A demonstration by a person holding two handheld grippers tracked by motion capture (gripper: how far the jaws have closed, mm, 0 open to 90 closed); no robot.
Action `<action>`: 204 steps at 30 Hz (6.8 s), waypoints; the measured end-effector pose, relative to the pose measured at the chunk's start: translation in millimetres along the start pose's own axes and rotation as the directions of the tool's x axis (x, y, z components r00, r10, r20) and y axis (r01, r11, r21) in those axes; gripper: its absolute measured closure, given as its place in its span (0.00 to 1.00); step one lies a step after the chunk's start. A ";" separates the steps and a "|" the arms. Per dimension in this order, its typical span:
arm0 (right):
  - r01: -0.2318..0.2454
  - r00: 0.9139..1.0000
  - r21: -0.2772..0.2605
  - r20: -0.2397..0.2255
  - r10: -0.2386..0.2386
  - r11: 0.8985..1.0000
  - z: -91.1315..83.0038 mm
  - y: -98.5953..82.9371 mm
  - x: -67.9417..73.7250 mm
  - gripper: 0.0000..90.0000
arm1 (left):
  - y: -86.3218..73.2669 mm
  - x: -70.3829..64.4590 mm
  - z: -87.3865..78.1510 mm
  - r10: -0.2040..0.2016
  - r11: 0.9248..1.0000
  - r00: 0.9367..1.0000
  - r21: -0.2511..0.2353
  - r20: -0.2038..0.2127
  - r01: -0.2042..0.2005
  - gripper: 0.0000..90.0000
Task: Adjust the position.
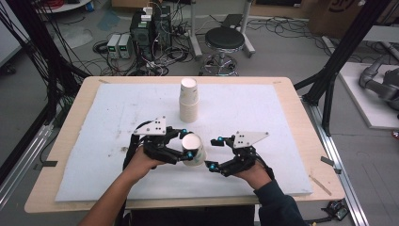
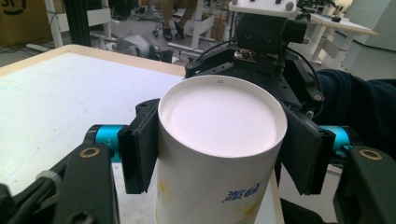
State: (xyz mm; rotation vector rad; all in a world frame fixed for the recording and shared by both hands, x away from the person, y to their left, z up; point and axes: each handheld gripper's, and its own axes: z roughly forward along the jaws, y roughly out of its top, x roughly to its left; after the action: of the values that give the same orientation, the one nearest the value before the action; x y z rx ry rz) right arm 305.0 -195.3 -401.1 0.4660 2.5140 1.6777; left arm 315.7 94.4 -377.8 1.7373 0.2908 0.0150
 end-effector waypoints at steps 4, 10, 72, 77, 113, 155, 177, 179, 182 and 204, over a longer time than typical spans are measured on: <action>0.003 1.000 0.001 -0.015 -0.003 1.000 2.9 0.5 1.6 0.22 | -0.6 -1.6 5.4 -0.002 1.000 1.000 0.000 0.017 0.002 0.39; 0.014 0.998 0.000 -0.061 -0.014 1.000 8.8 1.5 5.0 0.22 | -1.3 -3.4 13.4 -0.006 1.000 0.999 -0.015 0.051 0.007 0.39; 0.265 0.963 0.486 -0.169 -0.208 0.832 36.6 48.8 11.9 0.40 | 12.6 -8.3 11.8 0.086 0.936 0.993 0.335 0.084 -0.110 0.21; 0.273 0.961 0.515 -0.184 -0.206 0.813 39.3 46.6 14.4 0.40 | 10.6 -8.5 16.5 0.079 0.926 0.991 0.361 0.106 -0.113 0.24; 0.117 0.993 0.149 -0.018 -0.116 0.982 -9.8 32.3 4.9 0.21 | -13.5 2.8 -17.6 0.034 0.991 0.998 0.125 0.046 -0.040 0.41; 0.067 0.994 -0.021 -0.087 -0.069 0.998 -3.4 -4.7 6.7 0.23 | -23.3 -7.1 -11.7 0.051 0.997 0.991 -0.064 0.123 -0.044 0.41; 0.066 0.984 -0.123 -0.156 -0.085 0.990 -9.3 -2.1 6.1 0.41 | -28.1 -4.2 -12.8 0.038 0.993 0.984 -0.121 0.177 -0.017 0.41; 0.062 0.984 -0.119 -0.158 -0.081 0.991 -9.3 -2.1 6.0 0.41 | -27.3 -4.9 -12.9 0.023 0.995 0.988 -0.101 0.151 -0.008 0.37; 0.060 0.984 -0.115 -0.159 -0.078 0.992 -9.4 -2.0 5.8 0.41 | -26.3 -4.7 -13.1 0.005 0.998 0.991 -0.070 0.131 0.005 0.22; 0.120 0.991 0.187 -0.088 -0.105 0.975 0.3 27.3 -0.5 0.41 | -7.7 -5.8 -15.8 0.111 0.955 0.994 0.275 -0.001 -0.107 0.17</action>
State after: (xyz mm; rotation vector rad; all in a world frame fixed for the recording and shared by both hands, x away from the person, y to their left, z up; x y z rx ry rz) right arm 311.1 -185.6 -376.3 0.2701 2.7159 1.4491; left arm 305.9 109.8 -381.4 2.0296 0.2157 0.0719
